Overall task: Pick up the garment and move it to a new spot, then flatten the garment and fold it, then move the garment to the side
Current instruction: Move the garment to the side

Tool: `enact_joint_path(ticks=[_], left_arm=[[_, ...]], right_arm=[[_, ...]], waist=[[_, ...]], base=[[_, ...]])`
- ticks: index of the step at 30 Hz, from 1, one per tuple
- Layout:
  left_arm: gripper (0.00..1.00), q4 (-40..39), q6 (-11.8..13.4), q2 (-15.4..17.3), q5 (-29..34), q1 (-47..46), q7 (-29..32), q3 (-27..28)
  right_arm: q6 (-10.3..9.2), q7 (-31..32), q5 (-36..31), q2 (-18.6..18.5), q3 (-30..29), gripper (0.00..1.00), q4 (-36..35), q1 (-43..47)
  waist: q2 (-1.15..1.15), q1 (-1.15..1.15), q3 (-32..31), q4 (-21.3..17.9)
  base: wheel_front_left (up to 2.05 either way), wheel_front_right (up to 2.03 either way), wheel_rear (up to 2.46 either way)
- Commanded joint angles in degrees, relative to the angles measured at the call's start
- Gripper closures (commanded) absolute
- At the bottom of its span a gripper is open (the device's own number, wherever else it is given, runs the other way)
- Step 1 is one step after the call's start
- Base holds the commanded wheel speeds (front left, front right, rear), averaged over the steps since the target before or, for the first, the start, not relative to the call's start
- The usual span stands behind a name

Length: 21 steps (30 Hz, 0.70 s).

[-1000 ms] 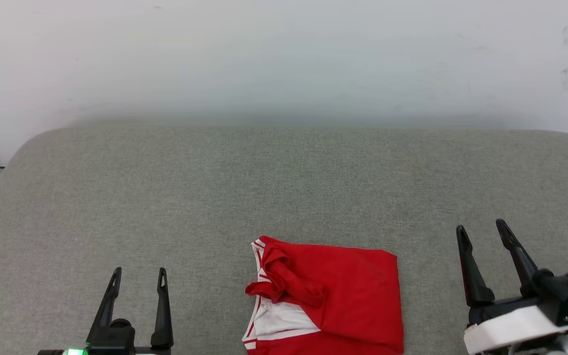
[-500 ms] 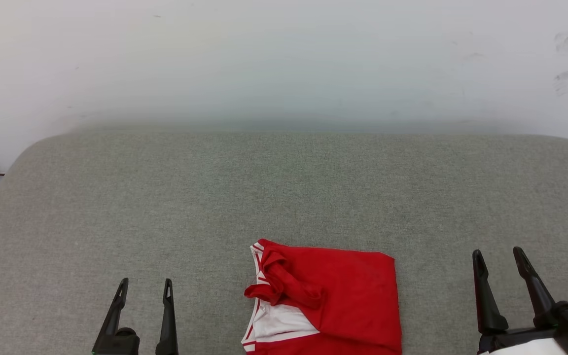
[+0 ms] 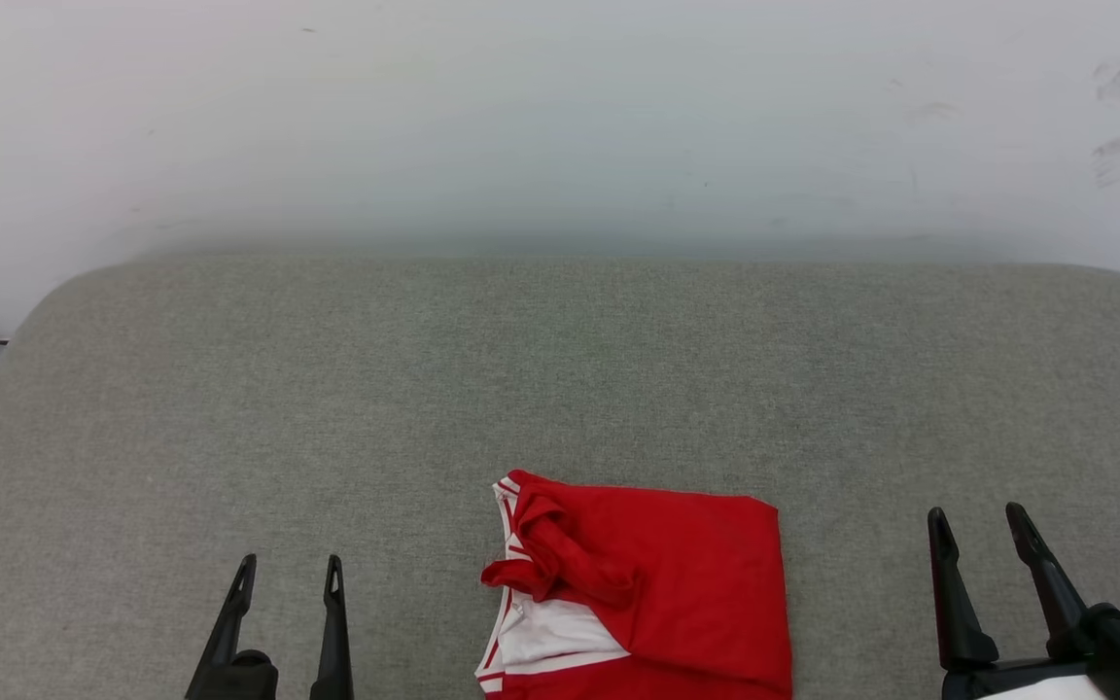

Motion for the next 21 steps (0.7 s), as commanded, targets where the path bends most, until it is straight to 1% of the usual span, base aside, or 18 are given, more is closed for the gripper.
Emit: enact_joint_path(ticks=[1,8,12,15,21], left_arm=[[0.00,0.12,-0.25,-0.04,-0.28,0.07,-0.13,-0.06],[0.00,0.39,-0.32,-0.19,-0.16,-0.71,-0.13,-0.36],[0.00,0.65,-0.64,-0.29,-0.08,-1.00,-0.13,-0.61],[0.00,0.77,-0.74,-0.35,-0.07,-1.38,-0.13,-0.64],[0.00,0.85,-0.81,-0.49,-0.02,-2.05,-0.13,-0.80]], right_arm=[[-0.05,0.12,-0.37,0.27,-0.09,0.00,0.22,0.24],[-0.05,1.75,-2.07,-0.03,-1.35,0.00,-1.63,-4.08],[-0.05,5.10,-1.22,-3.12,-1.07,0.00,-3.54,-9.14],[-0.05,10.12,0.68,-6.25,0.66,0.00,-4.04,-13.37],[-0.06,26.55,7.53,-12.23,7.74,0.00,-3.12,-20.90]], waist=[[0.00,0.00,0.06,0.08],[0.00,0.00,0.40,0.99],[0.00,0.00,0.69,1.88],[0.00,0.00,1.00,2.53],[0.00,0.00,1.85,3.43]], base=[[0.00,0.00,0.00],[0.00,0.00,0.00],[0.00,0.00,0.00],[0.00,0.00,0.00],[0.00,0.00,0.00]])
